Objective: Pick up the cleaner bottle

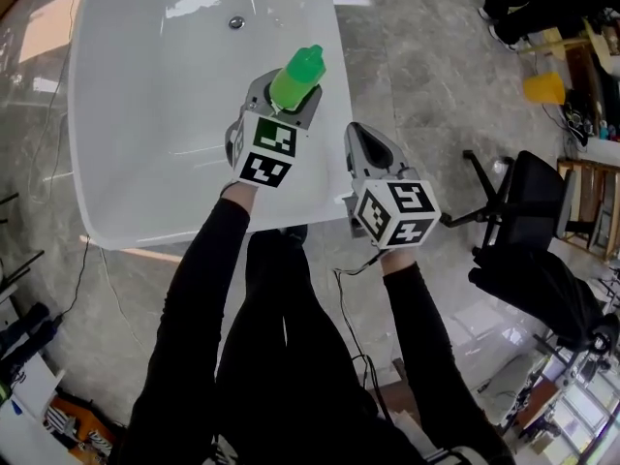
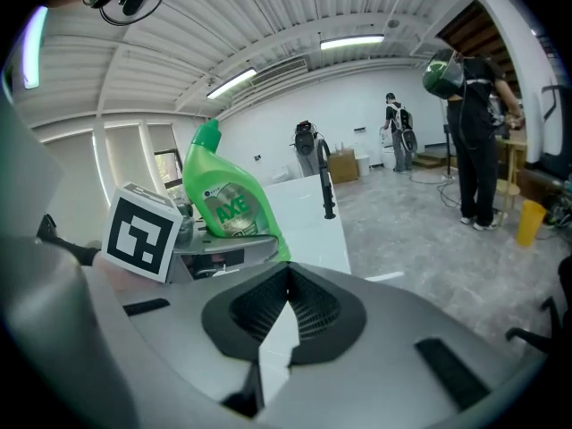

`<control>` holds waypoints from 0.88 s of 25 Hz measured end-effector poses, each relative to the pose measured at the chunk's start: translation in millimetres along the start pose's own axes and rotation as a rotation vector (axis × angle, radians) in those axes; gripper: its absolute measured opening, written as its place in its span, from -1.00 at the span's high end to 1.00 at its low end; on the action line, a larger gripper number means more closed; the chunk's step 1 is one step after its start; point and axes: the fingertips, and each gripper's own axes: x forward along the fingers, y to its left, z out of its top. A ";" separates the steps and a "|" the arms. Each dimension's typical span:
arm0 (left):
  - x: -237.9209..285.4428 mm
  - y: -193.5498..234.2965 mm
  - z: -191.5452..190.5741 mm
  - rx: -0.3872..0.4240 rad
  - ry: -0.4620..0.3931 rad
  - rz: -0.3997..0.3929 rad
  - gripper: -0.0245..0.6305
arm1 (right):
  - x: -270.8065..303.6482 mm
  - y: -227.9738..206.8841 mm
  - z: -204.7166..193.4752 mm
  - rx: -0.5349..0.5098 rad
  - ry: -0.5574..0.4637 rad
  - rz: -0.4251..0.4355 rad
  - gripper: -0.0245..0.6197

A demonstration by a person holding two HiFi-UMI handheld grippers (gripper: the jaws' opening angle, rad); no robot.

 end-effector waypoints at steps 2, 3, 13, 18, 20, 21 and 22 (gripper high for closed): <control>-14.2 10.4 4.7 -0.004 -0.008 0.025 0.32 | 0.4 11.5 6.0 -0.013 -0.007 0.016 0.92; -21.6 15.2 6.6 -0.007 -0.012 0.036 0.32 | 0.4 17.6 8.3 -0.020 -0.010 0.024 0.92; -108.7 65.2 8.8 -0.031 0.001 0.162 0.32 | 6.1 89.0 32.6 -0.098 -0.025 0.123 0.92; -150.7 84.5 0.7 -0.062 0.015 0.220 0.32 | 10.6 125.2 38.7 -0.134 -0.021 0.177 0.92; -166.5 90.1 -4.6 -0.078 0.022 0.243 0.32 | 11.7 138.6 39.2 -0.150 -0.016 0.198 0.92; -174.1 92.7 -8.0 -0.084 0.028 0.253 0.32 | 12.1 145.1 39.1 -0.158 -0.012 0.208 0.92; -181.4 95.3 -11.7 -0.091 0.034 0.264 0.32 | 12.7 151.4 38.7 -0.166 -0.009 0.219 0.92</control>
